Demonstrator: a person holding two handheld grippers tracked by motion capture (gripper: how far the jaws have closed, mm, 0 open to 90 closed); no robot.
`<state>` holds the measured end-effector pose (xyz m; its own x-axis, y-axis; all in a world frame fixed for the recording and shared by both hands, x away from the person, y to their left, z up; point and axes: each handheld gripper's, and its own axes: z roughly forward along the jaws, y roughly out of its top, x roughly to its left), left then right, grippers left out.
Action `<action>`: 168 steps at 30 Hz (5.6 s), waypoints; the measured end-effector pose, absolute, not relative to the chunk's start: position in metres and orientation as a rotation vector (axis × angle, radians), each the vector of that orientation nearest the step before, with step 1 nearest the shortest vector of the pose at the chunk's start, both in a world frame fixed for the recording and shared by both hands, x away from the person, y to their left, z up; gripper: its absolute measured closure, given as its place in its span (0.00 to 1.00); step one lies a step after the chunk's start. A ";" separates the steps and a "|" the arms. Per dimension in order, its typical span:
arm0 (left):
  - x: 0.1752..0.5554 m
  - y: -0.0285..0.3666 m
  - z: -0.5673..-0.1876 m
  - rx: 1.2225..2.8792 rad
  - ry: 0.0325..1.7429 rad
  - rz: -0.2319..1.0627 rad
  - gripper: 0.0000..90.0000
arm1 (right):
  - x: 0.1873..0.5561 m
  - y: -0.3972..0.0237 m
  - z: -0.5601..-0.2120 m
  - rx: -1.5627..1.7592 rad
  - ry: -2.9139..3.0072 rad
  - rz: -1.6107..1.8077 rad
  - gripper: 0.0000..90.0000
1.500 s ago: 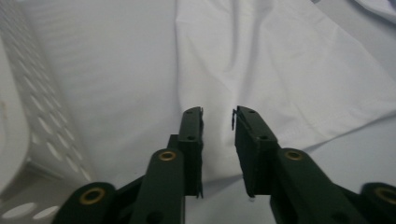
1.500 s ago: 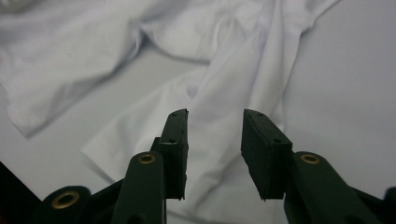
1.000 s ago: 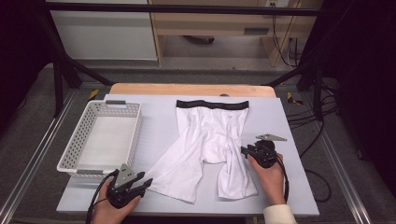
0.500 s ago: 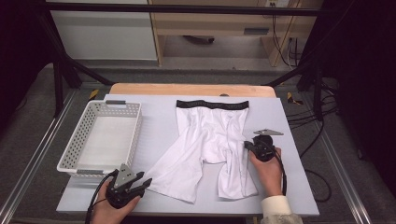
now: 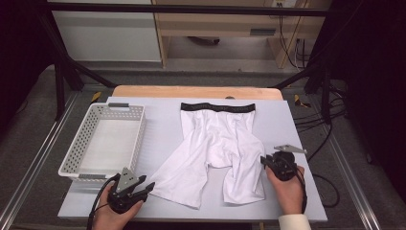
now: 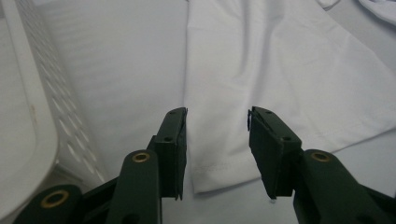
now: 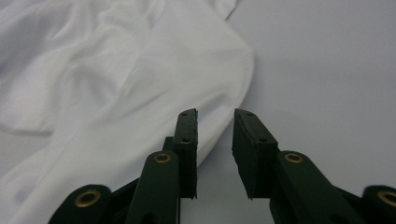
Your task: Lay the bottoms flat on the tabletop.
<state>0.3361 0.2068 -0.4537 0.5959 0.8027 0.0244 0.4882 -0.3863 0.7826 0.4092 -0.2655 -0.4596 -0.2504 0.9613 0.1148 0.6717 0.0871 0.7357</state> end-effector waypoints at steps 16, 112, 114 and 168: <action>0.333 0.206 -0.449 2.005 0.986 0.549 0.64 | 0.369 -0.243 -0.455 1.595 1.937 0.979 0.55; 0.336 0.152 -0.451 2.089 0.867 0.451 0.64 | 0.412 -0.143 -0.459 1.245 2.308 0.927 0.68; 0.331 0.162 -0.451 2.077 0.879 0.466 0.64 | 0.421 -0.145 -0.462 1.275 2.291 0.903 0.67; 0.331 0.188 -0.464 2.139 1.024 0.579 0.63 | 0.388 -0.154 -0.445 1.271 2.191 1.098 0.66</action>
